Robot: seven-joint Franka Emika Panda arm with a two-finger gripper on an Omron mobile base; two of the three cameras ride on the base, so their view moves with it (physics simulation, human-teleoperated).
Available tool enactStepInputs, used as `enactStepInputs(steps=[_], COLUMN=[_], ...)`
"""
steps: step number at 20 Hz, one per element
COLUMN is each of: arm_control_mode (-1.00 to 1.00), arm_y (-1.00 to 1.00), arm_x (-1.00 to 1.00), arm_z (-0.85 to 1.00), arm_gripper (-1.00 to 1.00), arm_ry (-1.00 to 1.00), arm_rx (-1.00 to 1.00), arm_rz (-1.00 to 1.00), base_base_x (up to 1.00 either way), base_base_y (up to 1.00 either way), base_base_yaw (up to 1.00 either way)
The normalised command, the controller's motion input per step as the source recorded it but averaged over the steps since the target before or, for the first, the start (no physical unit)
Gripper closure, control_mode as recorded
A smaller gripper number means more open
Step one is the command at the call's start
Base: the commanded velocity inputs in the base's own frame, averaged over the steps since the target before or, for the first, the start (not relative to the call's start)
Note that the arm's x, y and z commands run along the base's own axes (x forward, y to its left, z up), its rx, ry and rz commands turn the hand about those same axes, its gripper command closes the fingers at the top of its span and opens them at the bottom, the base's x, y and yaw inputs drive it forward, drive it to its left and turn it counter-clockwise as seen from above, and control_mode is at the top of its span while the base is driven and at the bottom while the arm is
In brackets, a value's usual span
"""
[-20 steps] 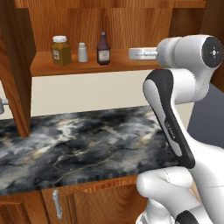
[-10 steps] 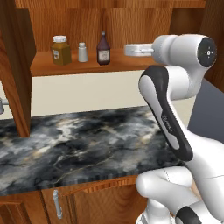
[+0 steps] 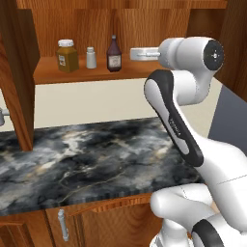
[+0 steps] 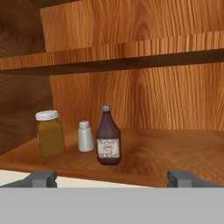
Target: Collect the turmeric, ketchup, and shaker from the cabinet and place them next to the stove.
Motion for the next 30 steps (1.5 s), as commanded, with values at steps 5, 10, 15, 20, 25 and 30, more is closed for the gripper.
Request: enactStepInputs(steps=[5,10,15,20,25,30], arm_control_mode=[-1.0,-1.0,-1.0,-1.0,-1.0,-1.0], arm_y=[0.1,0.0,0.0,0.04,0.0,0.0], arm_x=[0.06,0.0,0.0,0.09,0.5,0.57], arm_z=[-0.02,0.0,0.0,0.0,0.0,0.0], arm_gripper=[-1.0,-1.0,-1.0,-1.0,-1.0,-1.0], arm_ry=[0.0,0.0,0.0,0.0,0.01,0.02], arm_rx=[0.0,0.0,0.0,0.0,0.0,0.0], arm_rz=[0.0,0.0,0.0,0.0,0.0,0.0], base_base_x=[0.0,0.0,0.0,0.0,0.0,0.0], base_base_y=[0.0,0.0,0.0,0.0,0.0,0.0], base_base_yaw=[0.0,0.0,0.0,0.0,0.0,0.0])
